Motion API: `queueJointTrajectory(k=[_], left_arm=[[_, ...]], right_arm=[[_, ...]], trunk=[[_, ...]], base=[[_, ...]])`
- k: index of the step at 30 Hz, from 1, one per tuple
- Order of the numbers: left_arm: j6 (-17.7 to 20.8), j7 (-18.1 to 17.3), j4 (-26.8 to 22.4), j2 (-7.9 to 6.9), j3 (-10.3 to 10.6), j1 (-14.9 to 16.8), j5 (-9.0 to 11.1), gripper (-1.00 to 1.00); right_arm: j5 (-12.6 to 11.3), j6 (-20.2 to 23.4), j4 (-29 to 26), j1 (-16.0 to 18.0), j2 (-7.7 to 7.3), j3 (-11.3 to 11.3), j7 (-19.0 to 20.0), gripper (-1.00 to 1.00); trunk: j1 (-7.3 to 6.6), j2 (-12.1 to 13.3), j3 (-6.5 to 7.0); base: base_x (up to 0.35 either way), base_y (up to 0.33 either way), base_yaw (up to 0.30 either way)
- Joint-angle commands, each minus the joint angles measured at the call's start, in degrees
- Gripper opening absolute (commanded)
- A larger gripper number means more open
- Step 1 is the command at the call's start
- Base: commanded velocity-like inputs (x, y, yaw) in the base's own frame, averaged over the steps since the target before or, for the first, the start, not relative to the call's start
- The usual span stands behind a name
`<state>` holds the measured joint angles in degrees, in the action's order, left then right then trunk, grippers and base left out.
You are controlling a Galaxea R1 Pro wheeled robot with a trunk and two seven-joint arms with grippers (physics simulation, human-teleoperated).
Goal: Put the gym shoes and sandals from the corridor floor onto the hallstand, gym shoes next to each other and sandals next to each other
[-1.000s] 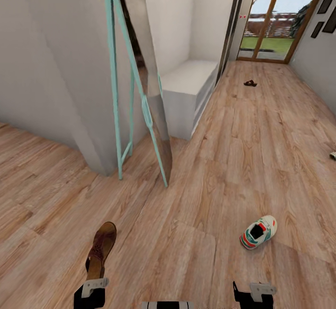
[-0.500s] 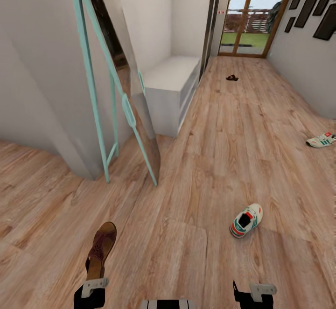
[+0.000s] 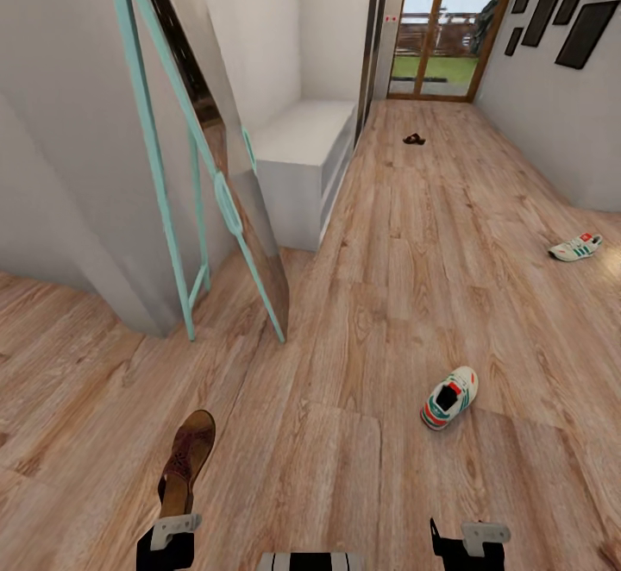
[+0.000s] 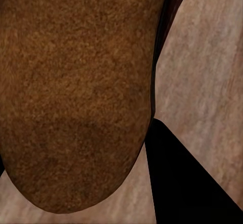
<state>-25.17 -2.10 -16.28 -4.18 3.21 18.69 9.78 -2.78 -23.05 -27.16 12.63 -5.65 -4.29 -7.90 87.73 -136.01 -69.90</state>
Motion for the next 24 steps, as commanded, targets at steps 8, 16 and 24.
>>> queueJointTrajectory(k=[8, 16, 24], left_arm=[[-0.1, -0.2, 0.0, -0.04, 0.3, 0.0, 0.4, -1.00], [-0.1, -0.2, 0.0, -0.04, 0.3, 0.0, 0.4, -1.00], [-0.1, -0.4, -0.3, -0.04, 0.7, 0.0, 0.1, -1.00]], right_arm=[[-0.3, -0.2, -0.2, 0.0, -0.06, -0.5, -0.4, 1.00], [-0.3, -0.2, -0.1, 0.0, -0.06, -0.5, -0.4, 1.00], [-0.3, -0.2, 0.0, 0.0, -0.06, -0.5, -0.4, 1.00]], trunk=[[-0.01, 0.0, -0.04], [-0.01, 0.0, -0.04], [-0.01, 0.0, -0.04]], base=[[0.000, 0.001, -0.001], [0.000, 0.000, -0.096], [0.000, 0.000, -0.255]])
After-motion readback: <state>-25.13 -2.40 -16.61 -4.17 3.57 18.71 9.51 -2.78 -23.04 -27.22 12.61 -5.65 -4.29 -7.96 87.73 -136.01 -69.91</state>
